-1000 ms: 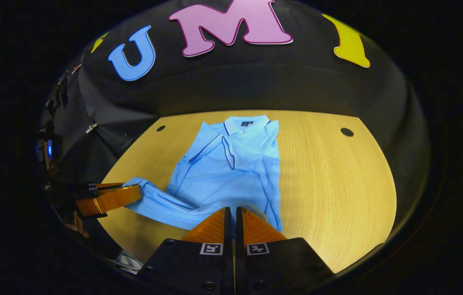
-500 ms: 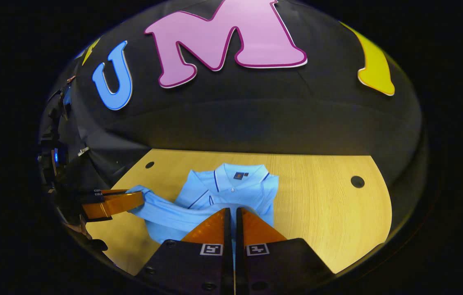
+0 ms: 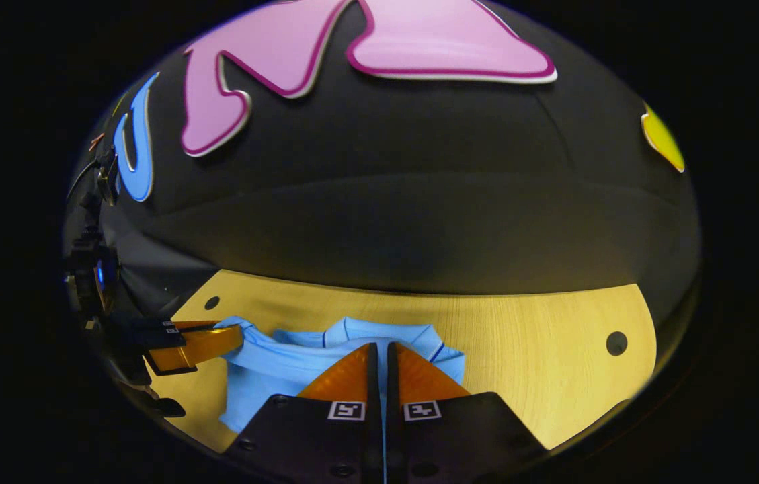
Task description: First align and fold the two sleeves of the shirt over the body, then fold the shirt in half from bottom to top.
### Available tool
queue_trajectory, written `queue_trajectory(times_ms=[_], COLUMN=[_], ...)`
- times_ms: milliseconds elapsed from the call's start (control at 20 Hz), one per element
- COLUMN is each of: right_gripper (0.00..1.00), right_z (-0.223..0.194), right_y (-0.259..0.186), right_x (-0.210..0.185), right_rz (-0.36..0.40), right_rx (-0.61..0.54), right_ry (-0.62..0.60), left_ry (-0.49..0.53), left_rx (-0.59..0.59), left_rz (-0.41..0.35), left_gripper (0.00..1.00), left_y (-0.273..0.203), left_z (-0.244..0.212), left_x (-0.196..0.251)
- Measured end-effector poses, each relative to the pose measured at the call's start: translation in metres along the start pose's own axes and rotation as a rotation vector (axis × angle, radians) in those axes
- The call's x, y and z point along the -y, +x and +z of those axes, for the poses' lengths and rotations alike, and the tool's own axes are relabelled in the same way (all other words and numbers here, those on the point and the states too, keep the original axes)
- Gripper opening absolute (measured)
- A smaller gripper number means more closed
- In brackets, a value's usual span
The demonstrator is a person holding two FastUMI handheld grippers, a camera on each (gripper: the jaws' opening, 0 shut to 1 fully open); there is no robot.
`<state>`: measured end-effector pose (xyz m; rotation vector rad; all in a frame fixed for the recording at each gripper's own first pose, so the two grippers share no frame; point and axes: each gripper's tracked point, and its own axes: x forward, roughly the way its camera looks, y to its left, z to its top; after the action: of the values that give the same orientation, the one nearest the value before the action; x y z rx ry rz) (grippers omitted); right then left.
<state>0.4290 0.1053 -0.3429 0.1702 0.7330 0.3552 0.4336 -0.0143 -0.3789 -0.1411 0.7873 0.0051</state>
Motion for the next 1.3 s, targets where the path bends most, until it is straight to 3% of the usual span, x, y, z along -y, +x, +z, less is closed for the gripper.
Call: queue_trajectory(times_ms=[50, 300, 350, 400, 450, 500, 550, 700, 750, 1000, 1300], right_gripper=[0.06, 0.07, 0.13, 0.18, 0.16, 0.15, 0.26, 0.80, 0.99, 0.98, 0.98], right_z=[-0.004, -0.033, -0.036, -0.034, -0.033, -0.032, -0.029, -0.016, -0.015, 0.014, 0.033], right_y=[0.012, 0.054, 0.057, 0.057, 0.055, 0.055, 0.052, 0.042, 0.034, -0.025, -0.138], right_x=[0.007, 0.028, 0.028, 0.029, 0.027, 0.028, 0.029, 0.026, 0.024, 0.015, -0.014], right_rz=[-0.010, -0.054, -0.052, -0.056, -0.046, -0.048, -0.049, -0.059, -0.063, -0.100, -0.137], right_rx=[-0.012, -0.062, -0.071, -0.069, -0.058, -0.051, -0.041, -0.013, 0.001, 0.105, 0.228], right_ry=[-0.013, 0.007, 0.013, 0.011, 0.004, -0.015, -0.033, -0.062, -0.063, -0.090, -0.115], left_ry=[-0.005, 0.016, 0.014, 0.012, 0.003, -0.006, -0.011, -0.021, -0.016, 0.016, 0.017], left_rx=[-0.006, -0.004, 0.011, 0.035, 0.060, 0.085, 0.104, 0.152, 0.178, 0.327, 0.500], left_rz=[0.005, 0.005, 0.011, 0.023, 0.023, 0.026, 0.023, 0.022, 0.026, 0.023, 0.018], left_gripper=[0.02, 0.11, 0.19, 0.15, 0.43, 0.46, 0.59, 1.00, 1.00, 0.97, 0.97], left_y=[0.013, 0.053, 0.056, 0.063, 0.061, 0.059, 0.057, 0.038, 0.029, -0.040, -0.172], left_z=[-0.004, -0.016, -0.013, -0.009, -0.002, 0.004, 0.009, 0.025, 0.032, 0.066, 0.085], left_x=[-0.005, -0.007, -0.007, -0.008, -0.008, -0.008, -0.006, -0.003, -0.001, 0.013, 0.024])
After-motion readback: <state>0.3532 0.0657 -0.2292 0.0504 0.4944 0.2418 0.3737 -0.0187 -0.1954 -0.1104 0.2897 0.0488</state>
